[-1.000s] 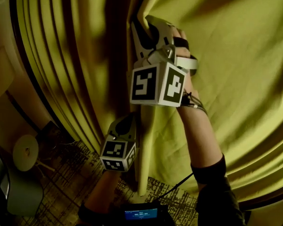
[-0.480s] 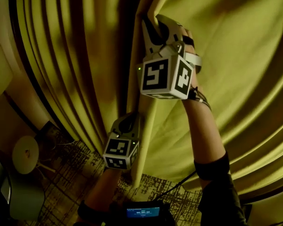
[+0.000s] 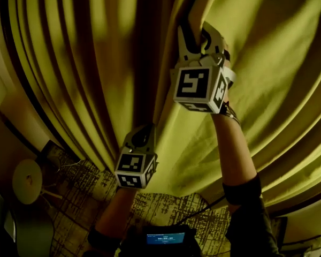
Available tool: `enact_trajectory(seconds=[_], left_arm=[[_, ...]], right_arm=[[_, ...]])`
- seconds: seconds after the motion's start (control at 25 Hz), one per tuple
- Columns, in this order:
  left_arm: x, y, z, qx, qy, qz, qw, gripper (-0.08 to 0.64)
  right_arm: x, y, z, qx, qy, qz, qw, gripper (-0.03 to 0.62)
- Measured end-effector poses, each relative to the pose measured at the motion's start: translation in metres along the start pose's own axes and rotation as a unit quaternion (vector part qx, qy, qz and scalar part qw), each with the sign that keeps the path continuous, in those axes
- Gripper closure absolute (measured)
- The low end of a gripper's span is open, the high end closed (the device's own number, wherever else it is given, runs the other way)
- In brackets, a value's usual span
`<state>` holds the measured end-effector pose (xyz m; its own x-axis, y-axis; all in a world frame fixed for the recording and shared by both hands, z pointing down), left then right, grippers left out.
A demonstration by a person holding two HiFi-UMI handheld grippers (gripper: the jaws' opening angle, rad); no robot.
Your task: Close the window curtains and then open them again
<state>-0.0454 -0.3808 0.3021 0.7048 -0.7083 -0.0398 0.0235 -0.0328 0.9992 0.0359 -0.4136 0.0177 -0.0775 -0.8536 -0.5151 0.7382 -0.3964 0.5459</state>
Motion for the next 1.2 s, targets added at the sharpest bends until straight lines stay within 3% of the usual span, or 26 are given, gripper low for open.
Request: enact_trajectory(seconds=[0.24,0.56,0.84,1.04,1.2], left_arm=[[-0.023,0.013,0.0,0.015,0.031,0.003,0.9994,0.555],[-0.038,0.027,0.008,0.024,0.057,0.009,0.9981,0.555],[-0.055,0.056,0.031,0.033,0.079,0.03,0.9959,0.555],[-0.064,0.088,0.024,0.031,0.089,0.057,0.9939,0.555],[-0.071,0.114,0.014,0.027,0.093,0.077,0.9924,0.555]], right_arm=[[-0.042,0.012,-0.021,0.051,0.04,0.049,0.997,0.455],[-0.106,0.046,-0.055,0.105,0.108,0.112,0.982,0.437],[-0.198,0.102,-0.019,0.171,0.127,0.209,0.954,0.436],[-0.281,0.143,0.012,0.209,0.125,0.27,0.932,0.433],[-0.347,0.174,0.041,0.249,0.113,0.325,0.905,0.431]])
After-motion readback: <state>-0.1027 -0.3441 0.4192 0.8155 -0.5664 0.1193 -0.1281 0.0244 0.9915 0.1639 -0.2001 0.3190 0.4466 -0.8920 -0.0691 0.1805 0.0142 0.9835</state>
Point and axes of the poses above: the fingertips, and each gripper's own axes: x forward along the fingers, z to its left, y out of its underside, the point moved 2 cm from there along -x, backward along the fingers, and after that the axes turned 4 degrees about x, right-handed, at the moved point
